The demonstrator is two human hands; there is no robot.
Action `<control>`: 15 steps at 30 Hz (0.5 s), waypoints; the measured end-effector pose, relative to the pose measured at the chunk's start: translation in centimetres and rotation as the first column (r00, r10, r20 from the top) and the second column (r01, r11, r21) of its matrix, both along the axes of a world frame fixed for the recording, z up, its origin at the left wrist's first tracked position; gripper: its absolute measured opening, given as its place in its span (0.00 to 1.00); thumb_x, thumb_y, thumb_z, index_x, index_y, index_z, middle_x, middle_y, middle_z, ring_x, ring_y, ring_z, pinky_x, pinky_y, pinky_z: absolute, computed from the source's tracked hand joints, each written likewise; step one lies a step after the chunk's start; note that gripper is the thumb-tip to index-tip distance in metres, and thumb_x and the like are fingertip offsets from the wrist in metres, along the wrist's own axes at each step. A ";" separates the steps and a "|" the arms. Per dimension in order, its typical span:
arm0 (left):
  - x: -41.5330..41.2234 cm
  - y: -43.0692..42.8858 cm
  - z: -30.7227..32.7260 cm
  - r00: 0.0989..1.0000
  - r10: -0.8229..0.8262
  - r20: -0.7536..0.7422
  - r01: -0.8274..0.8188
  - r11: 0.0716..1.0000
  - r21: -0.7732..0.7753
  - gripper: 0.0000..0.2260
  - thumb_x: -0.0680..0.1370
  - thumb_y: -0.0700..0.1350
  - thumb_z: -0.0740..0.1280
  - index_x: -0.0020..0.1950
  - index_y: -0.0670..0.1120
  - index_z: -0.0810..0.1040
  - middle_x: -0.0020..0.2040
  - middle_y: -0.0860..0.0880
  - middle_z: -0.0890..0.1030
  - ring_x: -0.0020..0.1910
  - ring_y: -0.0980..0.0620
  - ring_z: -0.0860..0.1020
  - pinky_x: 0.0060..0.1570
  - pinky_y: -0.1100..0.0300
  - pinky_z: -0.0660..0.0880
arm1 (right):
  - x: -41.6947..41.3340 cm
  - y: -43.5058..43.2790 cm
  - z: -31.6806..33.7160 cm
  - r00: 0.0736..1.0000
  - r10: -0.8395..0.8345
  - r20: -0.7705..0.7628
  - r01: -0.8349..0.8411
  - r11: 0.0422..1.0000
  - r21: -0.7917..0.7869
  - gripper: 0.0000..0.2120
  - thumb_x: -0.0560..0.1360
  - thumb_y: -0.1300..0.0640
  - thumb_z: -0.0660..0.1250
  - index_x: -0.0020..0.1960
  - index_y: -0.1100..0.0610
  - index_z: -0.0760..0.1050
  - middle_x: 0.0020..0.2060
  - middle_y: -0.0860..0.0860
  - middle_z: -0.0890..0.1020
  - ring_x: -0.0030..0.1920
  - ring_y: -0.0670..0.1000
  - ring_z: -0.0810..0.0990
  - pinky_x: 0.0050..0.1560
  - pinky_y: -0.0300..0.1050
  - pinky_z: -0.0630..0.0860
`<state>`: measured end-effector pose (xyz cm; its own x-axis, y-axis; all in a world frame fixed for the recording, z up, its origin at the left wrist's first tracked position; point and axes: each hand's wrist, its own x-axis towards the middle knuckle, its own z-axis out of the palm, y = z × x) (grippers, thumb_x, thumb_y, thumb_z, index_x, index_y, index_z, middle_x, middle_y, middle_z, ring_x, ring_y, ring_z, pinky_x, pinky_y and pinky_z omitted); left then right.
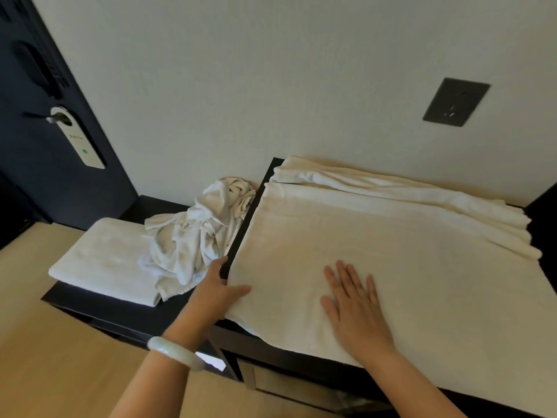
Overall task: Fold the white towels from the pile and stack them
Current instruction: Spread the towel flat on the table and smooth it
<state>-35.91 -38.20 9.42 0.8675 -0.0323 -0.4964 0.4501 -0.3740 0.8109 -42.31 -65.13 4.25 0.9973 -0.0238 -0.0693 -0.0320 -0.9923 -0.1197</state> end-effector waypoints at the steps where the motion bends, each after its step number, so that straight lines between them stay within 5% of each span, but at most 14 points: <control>1: -0.1 0.8 0.5 0.999 -0.009 -0.044 0.003 0.992 -0.129 0.35 0.76 0.45 0.72 0.74 0.66 0.57 0.52 0.38 0.79 0.45 0.37 0.80 0.46 0.48 0.79 | 0.0 0.0 0.0 1.000 0.001 0.009 -0.001 1.000 0.011 0.30 0.80 0.38 0.35 0.80 0.45 0.35 0.78 0.44 0.34 0.76 0.44 0.29 0.74 0.51 0.26; 3: -0.7 2.2 0.9 0.988 -0.147 -0.049 0.127 0.947 -0.295 0.32 0.78 0.42 0.70 0.69 0.72 0.62 0.42 0.37 0.77 0.36 0.42 0.76 0.37 0.53 0.75 | -0.1 -0.2 0.0 1.000 0.010 0.021 -0.011 0.999 0.043 0.29 0.81 0.38 0.38 0.80 0.44 0.36 0.77 0.42 0.35 0.76 0.43 0.30 0.74 0.49 0.26; 6: -1.1 2.2 1.8 0.942 -0.332 0.039 0.310 0.823 -0.476 0.18 0.78 0.40 0.66 0.66 0.55 0.78 0.38 0.39 0.74 0.30 0.50 0.71 0.29 0.61 0.71 | -0.2 -0.8 0.2 0.998 0.031 0.049 -0.039 0.982 0.185 0.27 0.83 0.42 0.51 0.79 0.41 0.47 0.78 0.40 0.42 0.77 0.40 0.36 0.76 0.47 0.30; 8: -0.4 1.0 2.9 0.976 -0.207 0.069 0.207 0.777 -0.594 0.13 0.76 0.41 0.66 0.60 0.44 0.82 0.42 0.38 0.75 0.32 0.50 0.72 0.31 0.62 0.74 | -0.4 -1.3 0.6 0.996 0.015 0.087 -0.050 0.912 0.407 0.21 0.82 0.50 0.61 0.72 0.38 0.61 0.77 0.38 0.54 0.78 0.38 0.46 0.78 0.45 0.35; 11: 1.4 -1.1 4.5 0.997 -0.049 0.065 0.081 0.706 -0.703 0.13 0.74 0.35 0.67 0.57 0.39 0.82 0.45 0.38 0.78 0.39 0.48 0.78 0.41 0.59 0.80 | -0.7 -2.0 1.7 0.996 -0.042 0.078 -0.023 0.728 0.686 0.10 0.82 0.57 0.63 0.56 0.41 0.74 0.70 0.34 0.68 0.75 0.36 0.57 0.77 0.38 0.38; 13: 2.6 -2.6 5.3 0.986 -0.095 0.138 0.161 0.766 -0.623 0.18 0.72 0.27 0.66 0.59 0.40 0.81 0.46 0.41 0.81 0.45 0.47 0.80 0.49 0.59 0.80 | -0.8 -2.4 2.4 0.999 -0.050 0.012 0.022 0.640 0.768 0.11 0.83 0.50 0.57 0.53 0.42 0.78 0.66 0.31 0.72 0.73 0.32 0.59 0.76 0.36 0.40; 15: 3.9 -4.2 5.4 0.949 -0.166 0.269 0.247 0.921 -0.302 0.18 0.73 0.28 0.68 0.58 0.45 0.79 0.48 0.45 0.82 0.49 0.49 0.81 0.51 0.61 0.79 | -1.0 -2.9 3.2 0.996 -0.038 -0.076 0.085 0.539 0.838 0.18 0.81 0.42 0.52 0.53 0.43 0.81 0.63 0.28 0.75 0.71 0.27 0.58 0.75 0.35 0.41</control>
<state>-31.99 -42.38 14.82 0.9131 -0.3491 -0.2108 0.1744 -0.1331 0.9756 -43.28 -68.01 7.50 0.9910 0.0076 -0.1336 -0.1172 -0.4327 -0.8939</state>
